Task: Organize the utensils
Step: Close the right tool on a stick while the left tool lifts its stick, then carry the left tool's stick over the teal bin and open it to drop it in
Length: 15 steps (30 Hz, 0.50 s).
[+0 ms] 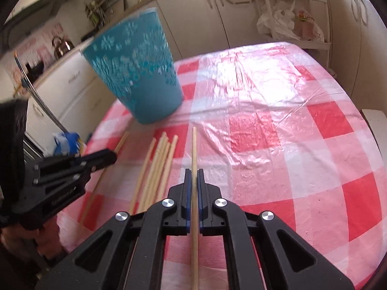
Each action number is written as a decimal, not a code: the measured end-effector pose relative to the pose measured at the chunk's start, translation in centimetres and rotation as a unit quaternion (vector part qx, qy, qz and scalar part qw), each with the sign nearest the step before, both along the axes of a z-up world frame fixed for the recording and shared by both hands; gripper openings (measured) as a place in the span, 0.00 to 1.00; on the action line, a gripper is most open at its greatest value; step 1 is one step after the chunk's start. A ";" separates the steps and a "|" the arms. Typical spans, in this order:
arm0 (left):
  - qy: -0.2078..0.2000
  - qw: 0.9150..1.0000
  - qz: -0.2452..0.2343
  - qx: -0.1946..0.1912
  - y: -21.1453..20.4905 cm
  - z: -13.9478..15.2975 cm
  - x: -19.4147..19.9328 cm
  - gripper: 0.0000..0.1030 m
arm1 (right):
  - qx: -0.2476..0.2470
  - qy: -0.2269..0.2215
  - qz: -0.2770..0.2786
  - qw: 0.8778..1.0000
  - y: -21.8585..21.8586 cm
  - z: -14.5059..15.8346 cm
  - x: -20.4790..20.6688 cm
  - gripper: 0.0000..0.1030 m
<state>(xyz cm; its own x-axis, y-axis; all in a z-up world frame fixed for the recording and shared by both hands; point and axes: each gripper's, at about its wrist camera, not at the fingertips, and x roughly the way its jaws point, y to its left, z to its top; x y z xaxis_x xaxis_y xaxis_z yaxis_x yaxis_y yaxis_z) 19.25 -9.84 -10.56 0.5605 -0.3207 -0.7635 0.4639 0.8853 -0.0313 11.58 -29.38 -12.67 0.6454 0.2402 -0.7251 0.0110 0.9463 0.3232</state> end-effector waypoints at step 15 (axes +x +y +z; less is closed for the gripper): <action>-0.132 0.976 0.033 -0.168 6.3 11.1 -2.9 0.04 | 0.056 -0.132 -0.041 0.989 -0.8 5.9 -2.1 0.05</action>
<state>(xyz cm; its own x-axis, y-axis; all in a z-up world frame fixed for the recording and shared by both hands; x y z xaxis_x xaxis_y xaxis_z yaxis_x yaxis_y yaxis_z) 16.31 -3.57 0.52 0.7513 -0.4845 -0.4481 0.4372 0.8740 -0.2122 9.51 -30.16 -6.74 0.8293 0.2481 -0.5007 -0.0118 0.9036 0.4281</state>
